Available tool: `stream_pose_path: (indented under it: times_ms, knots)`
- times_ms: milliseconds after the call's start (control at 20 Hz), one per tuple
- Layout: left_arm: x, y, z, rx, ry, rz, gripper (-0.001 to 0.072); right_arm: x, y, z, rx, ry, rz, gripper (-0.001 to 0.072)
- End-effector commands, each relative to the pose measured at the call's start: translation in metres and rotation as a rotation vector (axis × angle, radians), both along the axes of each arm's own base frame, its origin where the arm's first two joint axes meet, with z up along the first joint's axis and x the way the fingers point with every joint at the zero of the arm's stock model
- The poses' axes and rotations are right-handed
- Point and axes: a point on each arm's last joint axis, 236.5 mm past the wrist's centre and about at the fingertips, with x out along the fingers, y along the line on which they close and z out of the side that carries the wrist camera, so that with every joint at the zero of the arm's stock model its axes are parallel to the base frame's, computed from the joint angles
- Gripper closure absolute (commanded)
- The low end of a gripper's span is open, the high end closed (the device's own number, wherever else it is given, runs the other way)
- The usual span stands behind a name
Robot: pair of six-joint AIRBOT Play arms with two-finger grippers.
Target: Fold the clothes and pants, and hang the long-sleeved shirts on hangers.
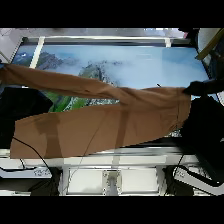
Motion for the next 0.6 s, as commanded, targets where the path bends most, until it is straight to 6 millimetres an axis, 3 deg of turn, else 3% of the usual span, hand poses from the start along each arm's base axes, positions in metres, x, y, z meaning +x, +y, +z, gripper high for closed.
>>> stream_pose_path:
  times_ms: [0,100,200,250,350,400,450,500,550]
  knots:
    - [-0.033,0.017,-0.066,0.040,0.188,0.024,0.0697,-0.033,0.000,-0.066,-0.003,0.140,-0.037,0.0685]
    - [-0.059,0.021,-0.118,0.038,0.323,0.033,0.0697,-0.055,0.007,-0.122,0.031,0.235,-0.096,0.0685]
    - [-0.083,0.035,-0.144,0.098,0.432,0.043,0.0696,-0.084,0.011,-0.155,0.035,0.344,-0.091,0.0684]
    - [-0.091,0.044,-0.145,0.123,0.456,0.065,0.0696,-0.091,0.009,-0.160,0.024,0.373,-0.094,0.0684]
    - [-0.096,0.053,-0.140,0.124,0.446,0.092,0.0696,-0.080,0.003,-0.153,0.010,0.348,-0.132,0.0663]
    - [-0.096,0.052,-0.136,0.112,0.438,0.106,0.0693,-0.068,-0.001,-0.143,0.009,0.318,-0.167,0.0524]
    - [-0.096,0.051,-0.130,0.108,0.423,0.118,0.0630,-0.052,-0.008,-0.126,0.000,0.269,-0.189,0.0281]
    - [-0.092,0.047,-0.122,0.101,0.392,0.117,0.0384,-0.033,-0.016,-0.106,-0.022,0.201,-0.200,0.0260]
    - [-0.086,0.044,-0.110,0.096,0.346,0.121,0.0191,-0.011,-0.027,-0.084,-0.050,0.116,-0.219,0.0264]
